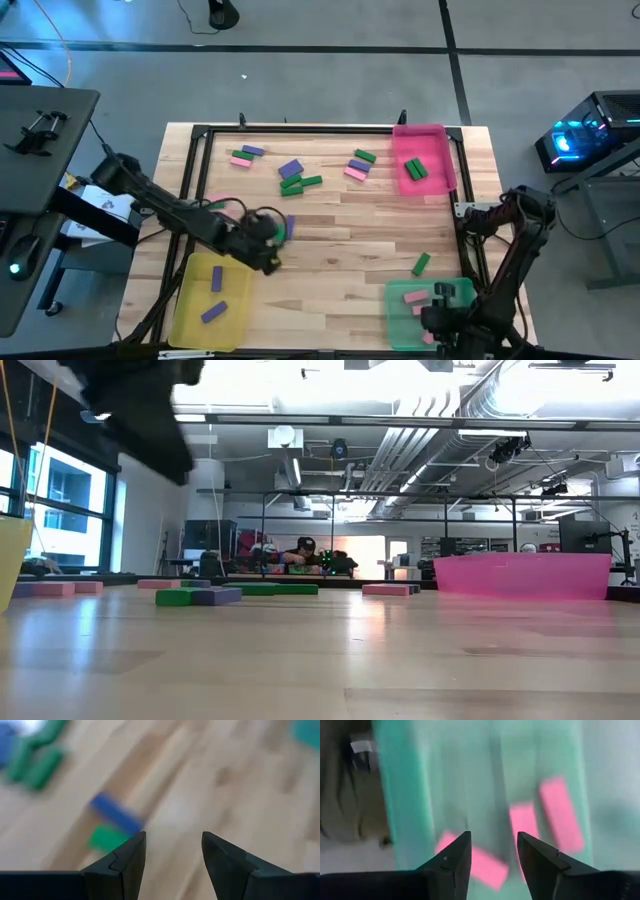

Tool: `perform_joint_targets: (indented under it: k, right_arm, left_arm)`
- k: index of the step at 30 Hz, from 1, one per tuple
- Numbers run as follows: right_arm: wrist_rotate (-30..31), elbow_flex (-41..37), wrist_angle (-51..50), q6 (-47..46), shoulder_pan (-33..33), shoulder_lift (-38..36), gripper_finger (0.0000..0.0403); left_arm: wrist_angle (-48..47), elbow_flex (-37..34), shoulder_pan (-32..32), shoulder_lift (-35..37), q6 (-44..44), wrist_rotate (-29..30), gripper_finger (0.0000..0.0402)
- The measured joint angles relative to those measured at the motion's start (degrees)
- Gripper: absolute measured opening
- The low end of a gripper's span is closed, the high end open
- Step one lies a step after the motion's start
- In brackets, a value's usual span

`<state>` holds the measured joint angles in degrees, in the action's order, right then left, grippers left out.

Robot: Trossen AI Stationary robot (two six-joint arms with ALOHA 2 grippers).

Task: Sort blocks
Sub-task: Put the green block into the green bin

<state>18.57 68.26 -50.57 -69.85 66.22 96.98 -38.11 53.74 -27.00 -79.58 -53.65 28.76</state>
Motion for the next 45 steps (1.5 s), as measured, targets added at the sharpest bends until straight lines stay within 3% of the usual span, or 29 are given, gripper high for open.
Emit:
perform_joint_targets:
  k: [7,10,13,18,24,33,45]
  right_arm:
    - [23.1,3.0,0.8,6.7,0.6,-0.6,0.0144]
    - [32.8,2.7,1.9,10.1,0.7,-0.6,0.0144]
    - [40.6,2.0,1.9,11.8,0.3,-0.6,0.0144]
    - [48.9,1.1,2.4,11.9,-1.1,-0.6,0.0144]
    - [48.9,1.0,2.4,11.9,-3.0,-0.6,0.0144]
    - [48.9,1.0,2.8,11.9,-3.6,-0.5,0.0144]
    - [48.9,1.0,3.1,12.0,-3.6,-0.5,0.0144]
  left_arm:
    - [-28.8,0.0,1.1,4.6,-22.0,0.6,0.0181]
    - [-37.7,-0.8,4.4,5.0,-30.2,-2.7,0.0173]
    - [-40.0,-2.8,8.9,5.0,-29.8,-6.5,0.0148]
    - [-34.8,-7.3,18.4,5.0,-22.0,-9.1,0.0082]
    - [-32.1,-10.8,29.3,4.9,-15.8,-10.7,0.0006]
    - [-28.8,-14.1,37.0,4.9,-11.5,-13.0,0.0001]
    - [-23.5,-17.8,38.0,-0.3,-9.8,-13.3,0.0001]
